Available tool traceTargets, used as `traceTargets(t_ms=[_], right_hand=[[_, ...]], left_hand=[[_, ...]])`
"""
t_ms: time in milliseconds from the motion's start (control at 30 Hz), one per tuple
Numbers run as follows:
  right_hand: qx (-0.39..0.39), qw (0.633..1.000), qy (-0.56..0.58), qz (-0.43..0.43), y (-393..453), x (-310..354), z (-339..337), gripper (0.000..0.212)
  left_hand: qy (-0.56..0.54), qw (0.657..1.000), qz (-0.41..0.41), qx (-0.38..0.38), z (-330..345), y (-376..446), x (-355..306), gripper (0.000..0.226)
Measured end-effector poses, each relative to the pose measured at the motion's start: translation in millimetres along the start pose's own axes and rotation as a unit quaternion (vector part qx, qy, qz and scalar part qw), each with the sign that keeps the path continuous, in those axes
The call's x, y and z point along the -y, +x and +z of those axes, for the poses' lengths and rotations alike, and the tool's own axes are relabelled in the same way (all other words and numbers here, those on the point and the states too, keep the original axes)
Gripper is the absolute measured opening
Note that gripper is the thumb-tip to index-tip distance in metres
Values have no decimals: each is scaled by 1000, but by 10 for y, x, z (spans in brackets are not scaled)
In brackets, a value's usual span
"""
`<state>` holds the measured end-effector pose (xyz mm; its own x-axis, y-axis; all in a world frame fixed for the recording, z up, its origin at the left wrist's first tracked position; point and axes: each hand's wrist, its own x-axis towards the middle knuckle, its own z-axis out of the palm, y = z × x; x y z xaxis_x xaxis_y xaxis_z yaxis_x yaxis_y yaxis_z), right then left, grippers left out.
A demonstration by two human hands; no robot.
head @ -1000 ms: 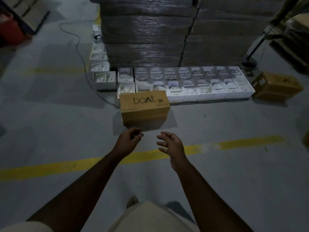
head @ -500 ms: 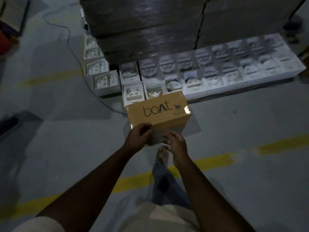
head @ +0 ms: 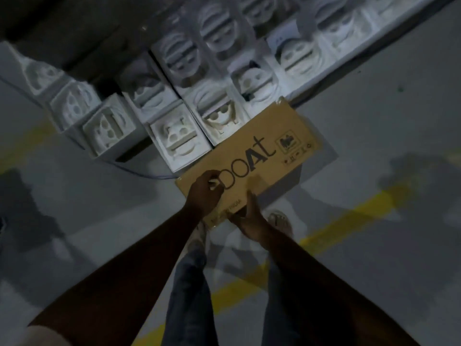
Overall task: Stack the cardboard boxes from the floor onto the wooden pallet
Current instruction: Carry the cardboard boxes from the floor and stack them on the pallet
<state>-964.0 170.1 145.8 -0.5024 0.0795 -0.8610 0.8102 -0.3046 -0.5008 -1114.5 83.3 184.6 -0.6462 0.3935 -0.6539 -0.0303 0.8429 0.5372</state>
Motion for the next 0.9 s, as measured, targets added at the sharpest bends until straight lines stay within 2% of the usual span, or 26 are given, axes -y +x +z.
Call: traceTargets(t_ms=[33,67,167,233,300,367,467,500,567,600,667,700,733,767,833,900], right_hand=[[-18,998,-60,-8,250,-48,112,107],[-69,993,-93,-10,485,-72,199,105],[-214,972,-90,18,1085,-181,423,95],[-249,964,-79,57,1370,-218,596,90],[-264,958,-61,97,1528,-251,750,82],[-282,954,-30,102,1590,-329,808,71],[-308,944,20,117,1559,-591,769,62],[-336,930,79,130,1509,-695,767,60],[-389,890,186,150,1408,-973,696,63],[-390,880,218,159,1315,-1043,634,72],[-400,864,253,174,1240,-1160,496,111],[-409,850,293,158,1221,-1232,456,121],[-405,851,308,130,1180,-1271,431,120],[-399,851,328,100,1155,-1341,443,112],[-393,843,365,40,1101,-1465,487,97],[-407,825,390,-31,1071,-1629,536,104]], left_hand=[[38,999,1,5,20,284,139,52],[83,996,15,12,42,561,281,63],[196,978,60,30,99,1311,657,98],[264,963,39,33,100,1650,821,112],[297,953,-1,57,133,1841,957,117],[282,957,-10,73,184,1880,1083,107],[200,978,56,6,188,1767,1204,60],[166,984,64,5,164,1694,1197,56],[137,985,71,71,187,1566,1223,58],[142,980,88,108,233,1494,1188,55],[159,970,100,152,409,1496,1188,40],[160,970,85,161,529,1554,1175,34],[163,970,61,169,664,1631,1156,37],[166,969,36,179,804,1732,1171,52],[186,966,-11,182,1028,1933,1216,96],[176,966,-48,185,1174,2106,1332,125]])
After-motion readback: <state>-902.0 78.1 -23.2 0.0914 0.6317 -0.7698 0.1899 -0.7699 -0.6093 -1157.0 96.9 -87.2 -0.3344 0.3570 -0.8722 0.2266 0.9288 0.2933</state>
